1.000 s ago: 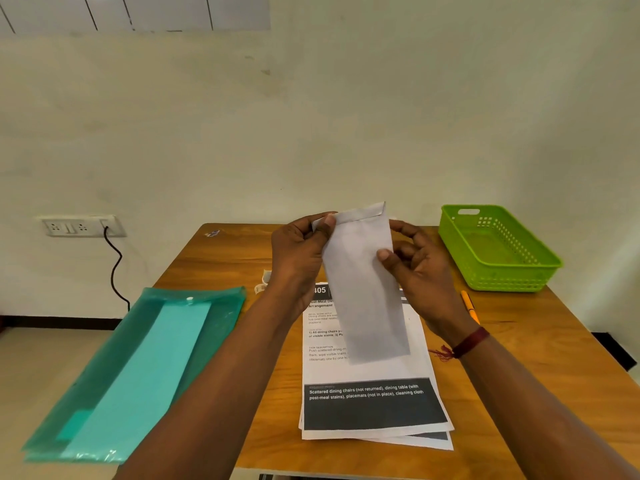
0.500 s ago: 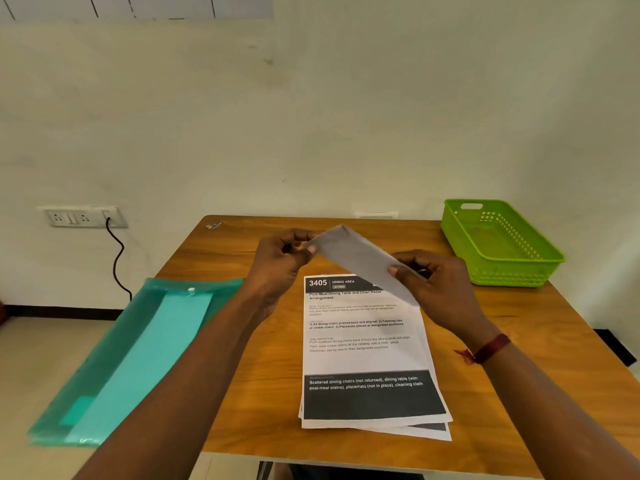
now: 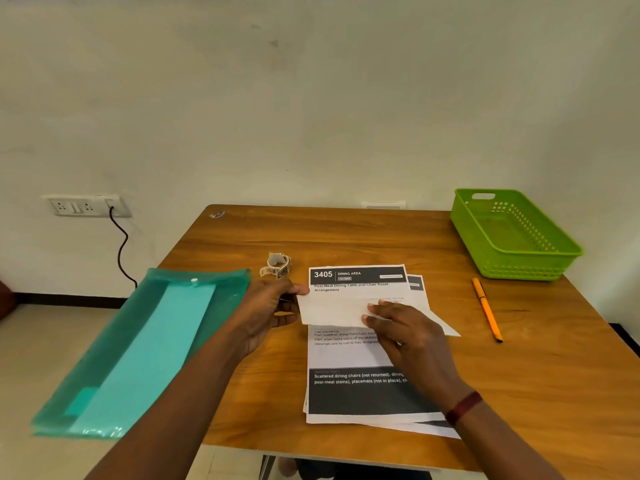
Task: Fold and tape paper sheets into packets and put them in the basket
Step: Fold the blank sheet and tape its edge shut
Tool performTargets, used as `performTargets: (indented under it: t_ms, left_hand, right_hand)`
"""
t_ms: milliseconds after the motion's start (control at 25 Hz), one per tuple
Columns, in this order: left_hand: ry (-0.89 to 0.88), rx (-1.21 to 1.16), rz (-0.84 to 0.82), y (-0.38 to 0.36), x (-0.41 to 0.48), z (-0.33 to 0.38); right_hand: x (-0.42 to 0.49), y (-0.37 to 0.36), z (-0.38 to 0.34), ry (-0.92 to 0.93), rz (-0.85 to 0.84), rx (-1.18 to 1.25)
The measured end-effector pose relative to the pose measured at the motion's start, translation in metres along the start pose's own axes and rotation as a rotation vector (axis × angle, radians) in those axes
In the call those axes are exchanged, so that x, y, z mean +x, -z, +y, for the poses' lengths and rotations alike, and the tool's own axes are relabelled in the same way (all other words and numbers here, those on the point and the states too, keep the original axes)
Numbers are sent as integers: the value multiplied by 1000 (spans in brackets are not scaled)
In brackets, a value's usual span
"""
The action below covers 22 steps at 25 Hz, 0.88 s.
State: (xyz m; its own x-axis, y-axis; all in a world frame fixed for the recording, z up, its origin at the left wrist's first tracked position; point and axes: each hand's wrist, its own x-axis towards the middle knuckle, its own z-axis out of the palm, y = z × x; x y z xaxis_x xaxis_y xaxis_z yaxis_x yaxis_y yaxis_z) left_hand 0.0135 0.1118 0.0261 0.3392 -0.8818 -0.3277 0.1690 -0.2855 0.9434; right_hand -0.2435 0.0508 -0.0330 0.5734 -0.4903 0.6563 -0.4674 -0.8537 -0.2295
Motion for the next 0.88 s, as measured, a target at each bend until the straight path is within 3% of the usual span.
performTargets:
  t_ms: [280, 480, 720, 880]
  left_hand:
    - [8, 94, 112, -5, 3, -22]
    - [-145, 453, 273, -5, 14, -41]
    - [-304, 727, 350, -7, 17, -50]
    - [-426, 1067, 379, -14, 12, -56]
  right_hand:
    - [-14, -19, 4, -44, -165, -17]
    - [-19, -26, 5, -122, -387, -90]
    - [-18, -28, 5, -144, -433, -106]
    - [-15, -28, 2, -160, -442, -101]
